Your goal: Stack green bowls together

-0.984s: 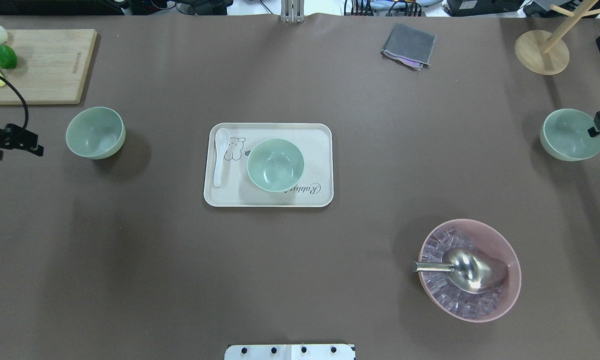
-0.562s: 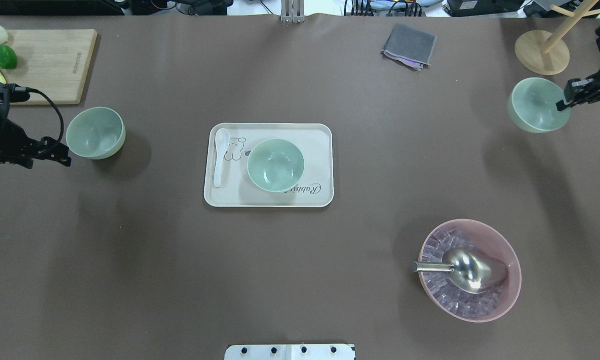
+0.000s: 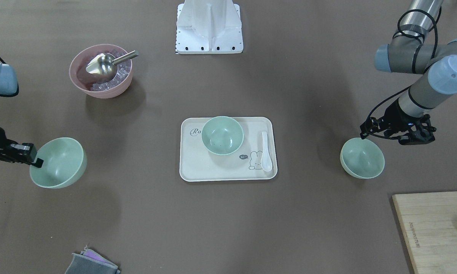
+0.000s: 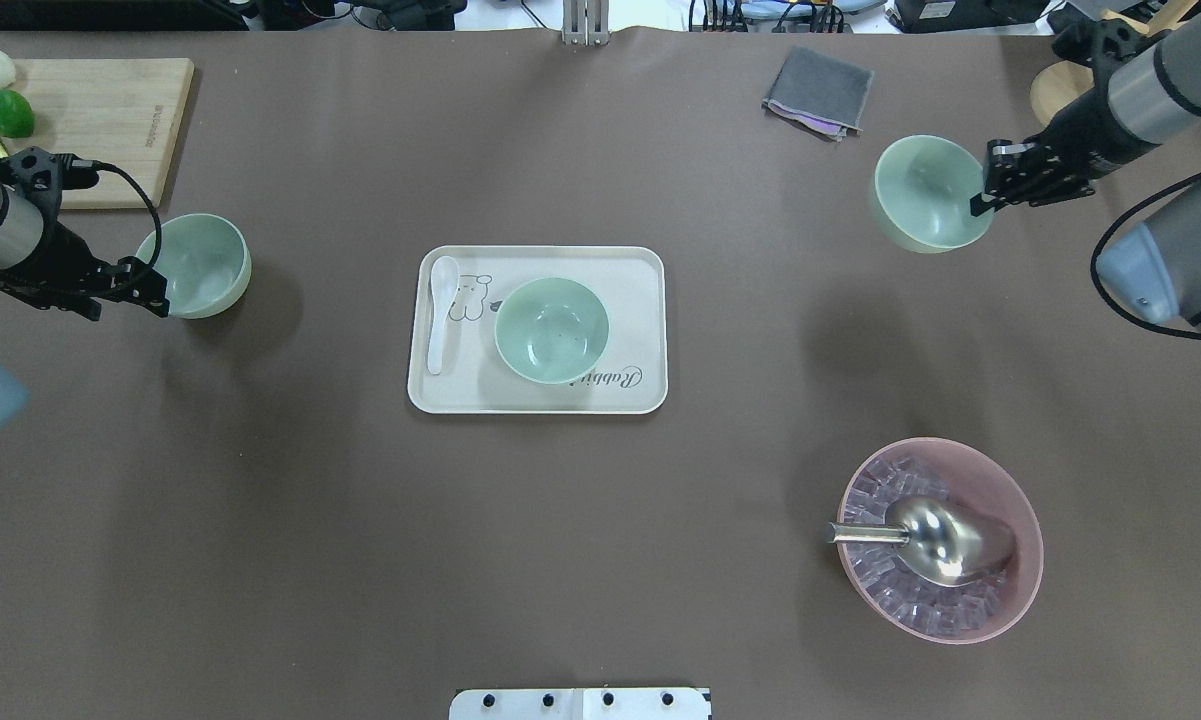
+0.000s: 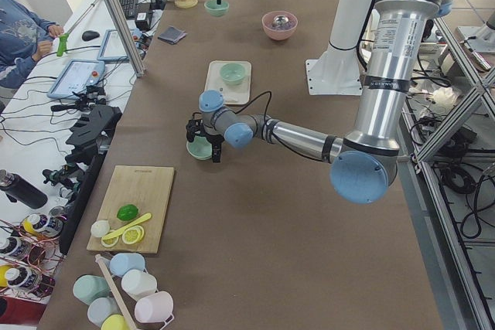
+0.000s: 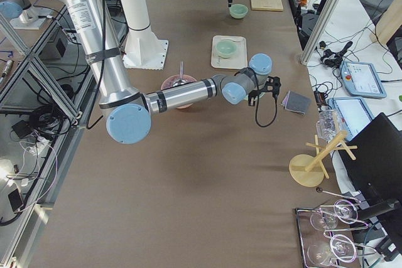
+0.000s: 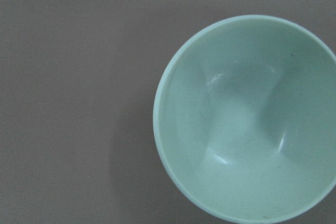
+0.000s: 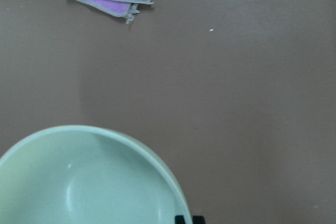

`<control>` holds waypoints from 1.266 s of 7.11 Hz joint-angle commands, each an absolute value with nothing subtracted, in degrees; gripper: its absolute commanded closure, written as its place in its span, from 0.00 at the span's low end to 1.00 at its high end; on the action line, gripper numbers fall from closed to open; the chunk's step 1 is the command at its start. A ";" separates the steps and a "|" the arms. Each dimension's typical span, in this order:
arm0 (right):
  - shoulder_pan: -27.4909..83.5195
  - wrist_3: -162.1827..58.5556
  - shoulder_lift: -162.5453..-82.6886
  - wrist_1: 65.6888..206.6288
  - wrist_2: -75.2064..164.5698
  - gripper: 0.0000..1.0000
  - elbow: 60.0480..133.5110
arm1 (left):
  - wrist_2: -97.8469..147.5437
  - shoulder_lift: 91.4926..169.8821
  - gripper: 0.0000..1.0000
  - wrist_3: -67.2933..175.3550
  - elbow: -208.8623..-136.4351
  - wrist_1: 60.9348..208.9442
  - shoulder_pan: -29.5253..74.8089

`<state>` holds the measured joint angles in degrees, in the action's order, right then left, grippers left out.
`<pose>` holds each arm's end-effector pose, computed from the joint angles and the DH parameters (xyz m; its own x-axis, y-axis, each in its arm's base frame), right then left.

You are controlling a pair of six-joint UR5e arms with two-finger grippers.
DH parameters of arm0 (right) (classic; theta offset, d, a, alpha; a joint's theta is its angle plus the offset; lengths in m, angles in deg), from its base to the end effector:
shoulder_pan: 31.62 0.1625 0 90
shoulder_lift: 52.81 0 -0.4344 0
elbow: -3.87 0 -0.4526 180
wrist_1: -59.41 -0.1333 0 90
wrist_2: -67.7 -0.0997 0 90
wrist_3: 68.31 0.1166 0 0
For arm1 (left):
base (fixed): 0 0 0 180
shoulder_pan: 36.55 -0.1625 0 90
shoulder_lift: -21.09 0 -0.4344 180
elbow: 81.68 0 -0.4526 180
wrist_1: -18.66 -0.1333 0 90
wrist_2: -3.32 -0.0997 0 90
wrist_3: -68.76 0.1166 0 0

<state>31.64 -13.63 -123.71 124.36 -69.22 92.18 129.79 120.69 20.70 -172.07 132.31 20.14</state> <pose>-0.2726 -0.6480 0.4290 0.4952 0.1053 0.8624 -0.1248 0.9910 -0.0494 0.3052 -0.5810 0.5351 0.6684 -0.0385 -0.7428 0.0598 0.9982 0.0021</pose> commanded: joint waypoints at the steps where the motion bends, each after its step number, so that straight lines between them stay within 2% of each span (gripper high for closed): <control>1: 25.88 -2.36 -120.50 124.36 -65.73 1.00 95.97 | 129.88 122.34 0.18 20.69 -169.67 132.30 20.92; 3: 20.96 2.42 -119.87 124.36 -61.07 1.00 98.08 | 131.79 124.27 0.19 20.68 -166.51 132.39 22.59; 5: 17.44 7.24 -118.82 124.45 -58.61 1.00 100.63 | 131.81 126.12 0.26 20.42 -163.87 132.48 22.60; 6: 15.42 9.01 -118.47 124.45 -57.03 1.00 101.60 | 131.81 126.64 0.38 20.16 -163.42 132.48 22.60; 8: 11.56 12.26 -116.54 124.45 -53.60 1.00 101.87 | 131.90 126.82 0.79 19.90 -163.33 132.39 22.60; 9: 9.36 14.02 -115.31 124.54 -52.19 1.00 101.78 | 131.99 127.00 0.97 19.89 -163.33 132.39 22.60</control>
<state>12.00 11.81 -116.73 124.47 -54.15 101.75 131.91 126.78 19.98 -163.38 132.40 22.59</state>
